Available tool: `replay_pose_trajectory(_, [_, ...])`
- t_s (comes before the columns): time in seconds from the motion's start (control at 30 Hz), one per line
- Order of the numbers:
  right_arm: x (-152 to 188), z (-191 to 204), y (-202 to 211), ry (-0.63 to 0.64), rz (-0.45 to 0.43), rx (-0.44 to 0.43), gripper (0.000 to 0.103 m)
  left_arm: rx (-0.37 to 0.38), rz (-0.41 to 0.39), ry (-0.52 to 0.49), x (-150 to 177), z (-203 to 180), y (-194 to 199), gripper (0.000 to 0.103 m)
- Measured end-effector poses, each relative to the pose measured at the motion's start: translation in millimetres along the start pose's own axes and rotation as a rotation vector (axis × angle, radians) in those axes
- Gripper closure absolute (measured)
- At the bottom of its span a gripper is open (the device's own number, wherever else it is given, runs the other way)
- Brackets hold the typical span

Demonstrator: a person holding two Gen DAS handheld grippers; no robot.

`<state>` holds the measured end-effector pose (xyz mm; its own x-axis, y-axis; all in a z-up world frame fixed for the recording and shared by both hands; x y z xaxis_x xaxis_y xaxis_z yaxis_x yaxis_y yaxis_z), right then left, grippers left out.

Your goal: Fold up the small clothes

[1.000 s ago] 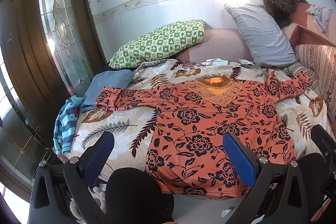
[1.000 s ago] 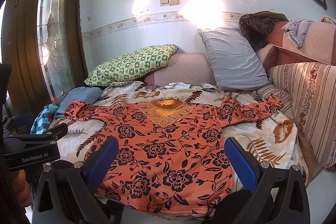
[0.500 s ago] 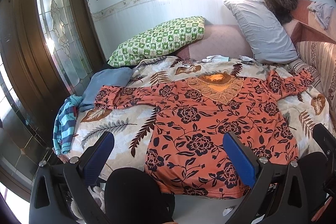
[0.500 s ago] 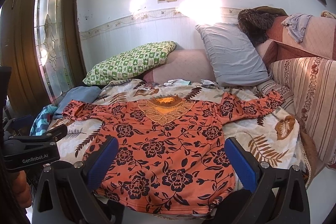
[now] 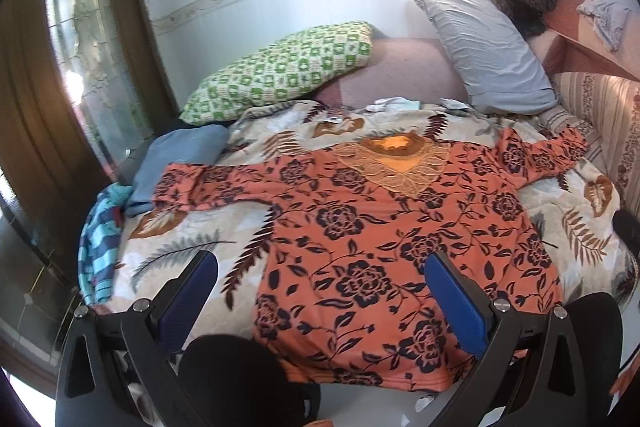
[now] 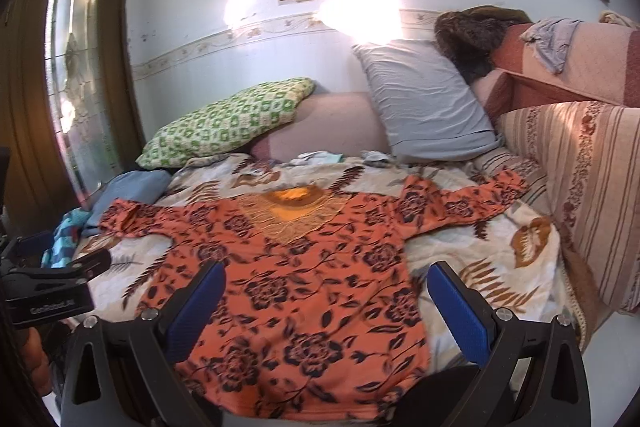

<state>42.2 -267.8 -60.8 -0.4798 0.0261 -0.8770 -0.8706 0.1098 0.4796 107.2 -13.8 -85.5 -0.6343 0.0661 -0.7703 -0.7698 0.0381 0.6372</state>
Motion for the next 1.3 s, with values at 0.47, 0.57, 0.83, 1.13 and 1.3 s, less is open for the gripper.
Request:
replay_pose_trajectory(0.47, [18.5,-283.0,-173.7,-0.600,0.145,0.103,0.001,0.128,0.104,0.049,-73.9,-65.6,-151.1,0.000])
replay_pose_trajectory(0.57, [26.9,-329.4,-231.4,-0.753,0.174,0.060,0.001,0.099,0.082,0.058,-93.3,-78.7,-189.1,0.000])
replay_pose_trajectory(0.83, [63.5,-417.2,-348.5,-1.053,0.214,0.038,0.018,0.040,0.149,0.087,-86.5,-87.7,-285.2,0.000])
replay_pose_trajectory(1.13, [77.8,-450.6,-403.1,-1.093,0.220,0.054,0.034,-0.024,0.124,0.035,-79.0,-73.6,-315.0,0.000])
replay_pose_trajectory(1.3, [83.0,-452.9,-399.7,-1.131,0.177,0.067,0.093,-0.024,0.126,0.028,-78.8,-74.4,-316.6,0.000])
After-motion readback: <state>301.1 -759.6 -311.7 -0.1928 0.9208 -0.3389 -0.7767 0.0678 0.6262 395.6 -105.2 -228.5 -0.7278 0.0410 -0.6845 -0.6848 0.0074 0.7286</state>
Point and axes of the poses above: each gripper's, at about its wrist camera, not at the fingertips, and y roughly against the way its jaws point, z to its left, x to its underside, the point moved 10 cm from there along -y, roughly the way its jaws point, and after that the axes turned 9 degrees about y, right-handed, at the moved point
